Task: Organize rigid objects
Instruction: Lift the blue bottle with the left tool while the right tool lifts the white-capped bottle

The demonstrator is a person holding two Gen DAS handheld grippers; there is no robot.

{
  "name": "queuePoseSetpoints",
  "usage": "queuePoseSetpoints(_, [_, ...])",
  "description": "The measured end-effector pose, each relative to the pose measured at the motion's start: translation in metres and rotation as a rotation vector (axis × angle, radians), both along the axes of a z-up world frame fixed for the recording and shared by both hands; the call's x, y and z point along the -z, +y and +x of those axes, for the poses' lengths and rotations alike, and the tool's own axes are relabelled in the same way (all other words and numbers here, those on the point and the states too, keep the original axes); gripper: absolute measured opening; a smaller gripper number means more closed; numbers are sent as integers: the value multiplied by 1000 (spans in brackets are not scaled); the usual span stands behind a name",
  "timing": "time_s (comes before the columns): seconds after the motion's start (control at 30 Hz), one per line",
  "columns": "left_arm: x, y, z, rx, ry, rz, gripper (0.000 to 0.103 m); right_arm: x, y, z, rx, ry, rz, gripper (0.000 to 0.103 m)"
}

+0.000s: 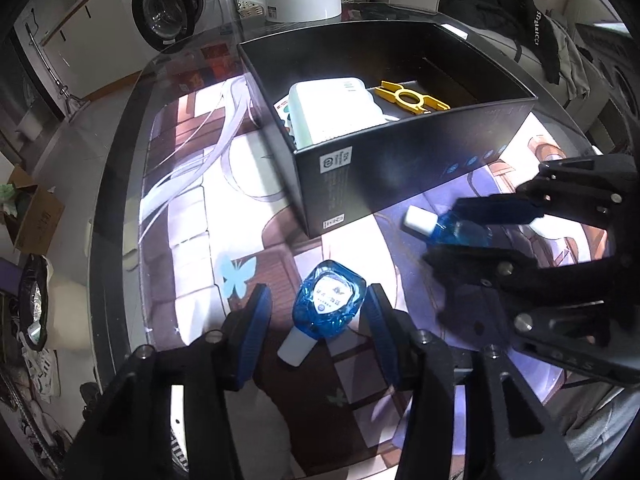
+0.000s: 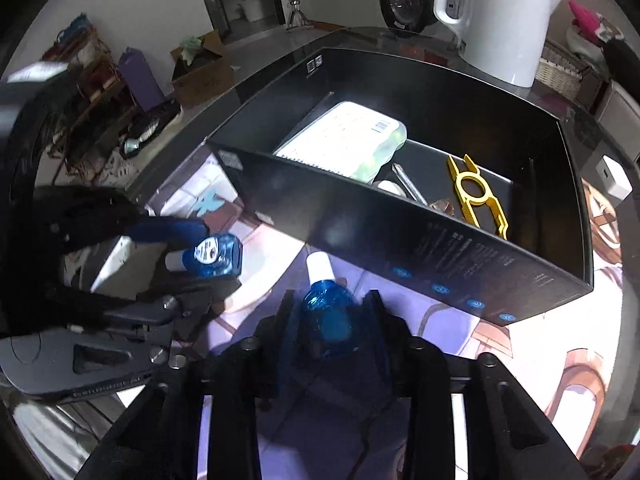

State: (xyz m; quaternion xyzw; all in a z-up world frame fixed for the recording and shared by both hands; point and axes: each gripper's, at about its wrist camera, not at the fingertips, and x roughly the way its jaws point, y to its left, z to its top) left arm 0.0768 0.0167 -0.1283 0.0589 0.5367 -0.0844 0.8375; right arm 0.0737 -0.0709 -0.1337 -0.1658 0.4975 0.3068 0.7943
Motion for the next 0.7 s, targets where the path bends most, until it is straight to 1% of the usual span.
queuePoseSetpoints(0.13, [0,-5,1,10,-1,7,49,0,-7,-7,6,15,-9,31])
queuePoseSetpoints(0.17, [0,-7,1,13,-3,12,47,1,-9,-7,7,18,-7,31])
queuePoseSetpoints(0.2, [0,-10,1,17,-1,13,42,1,-10,-7,8,20,-7,31])
queuePoseSetpoints(0.27, [-1,-13,2,27,10,-5,34,2,-15,-11,15,23,-4,31])
queuePoseSetpoints(0.43, [-2,-22,1,38,3,12,33,0,-16,-12,18,21,-6,31])
queuePoseSetpoints(0.7, [-5,-27,-2,40,-2,1,33,-5,-31,-19,18,12,15,31])
